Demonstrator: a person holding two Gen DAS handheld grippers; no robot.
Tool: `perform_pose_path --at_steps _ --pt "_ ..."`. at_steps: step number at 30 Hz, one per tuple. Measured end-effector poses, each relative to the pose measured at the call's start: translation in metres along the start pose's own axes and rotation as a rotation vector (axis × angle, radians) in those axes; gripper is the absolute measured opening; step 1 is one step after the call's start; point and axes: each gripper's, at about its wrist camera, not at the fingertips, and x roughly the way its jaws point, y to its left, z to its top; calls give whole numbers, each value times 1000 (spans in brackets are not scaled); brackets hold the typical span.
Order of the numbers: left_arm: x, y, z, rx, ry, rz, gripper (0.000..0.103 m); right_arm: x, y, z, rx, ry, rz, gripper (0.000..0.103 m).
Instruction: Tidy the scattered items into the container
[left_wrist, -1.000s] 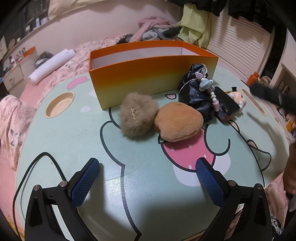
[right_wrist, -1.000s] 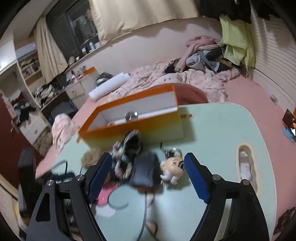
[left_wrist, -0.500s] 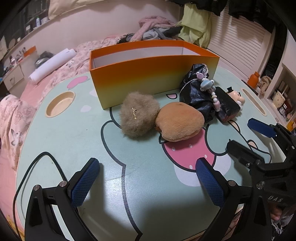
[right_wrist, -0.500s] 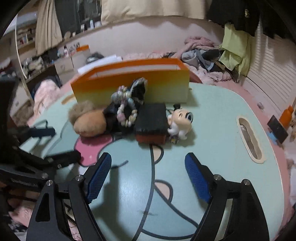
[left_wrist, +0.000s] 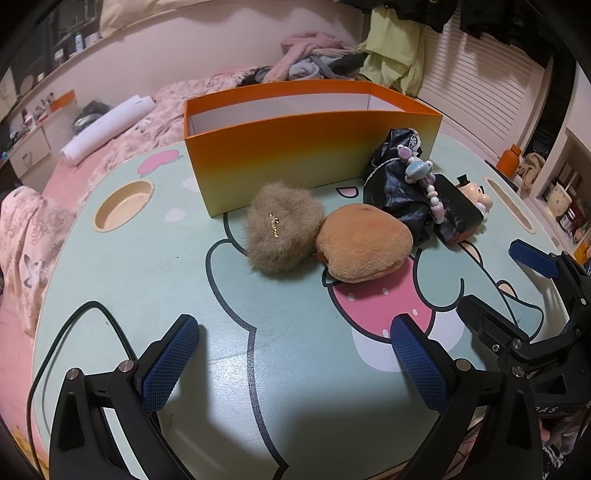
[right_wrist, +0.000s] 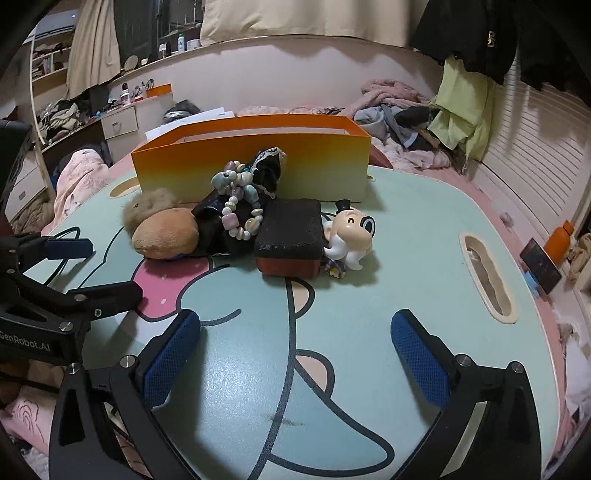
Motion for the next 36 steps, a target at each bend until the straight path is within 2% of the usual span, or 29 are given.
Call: perform_pose_path --at_steps 8,11,14,17,19,22,24,27,29,30,32,36 --pt "-7 13 7 -23 -6 19 103 0 0 0 -3 -15 6 103" --pt "-26 20 19 -64 -36 -48 103 0 0 0 -3 -16 6 103" --pt "-51 23 44 -84 -105 -126 103 -1 1 0 -4 -17 6 103" --pt "-62 19 72 -55 -141 -123 103 -1 1 1 -4 -18 7 103" --pt "-65 17 95 -42 -148 -148 102 -2 1 1 -5 -19 8 103" --pt "-54 18 130 -50 -96 -201 98 -3 1 1 -5 -21 9 103" --pt "-43 21 149 -84 -46 -218 91 -4 1 1 -6 -23 10 103" --pt "-17 18 171 -102 28 -226 75 -5 1 1 -6 -25 11 103" --pt "6 12 180 -91 83 -189 62 -4 0 1 -7 -26 13 103" --pt "19 9 183 -90 113 -165 60 -4 -1 1 -7 -27 13 103" --pt "43 5 188 -91 152 -120 58 -4 -1 1 -7 -28 14 103" --pt "78 3 198 -110 166 -19 58 -4 -1 2 -7 -29 15 103"
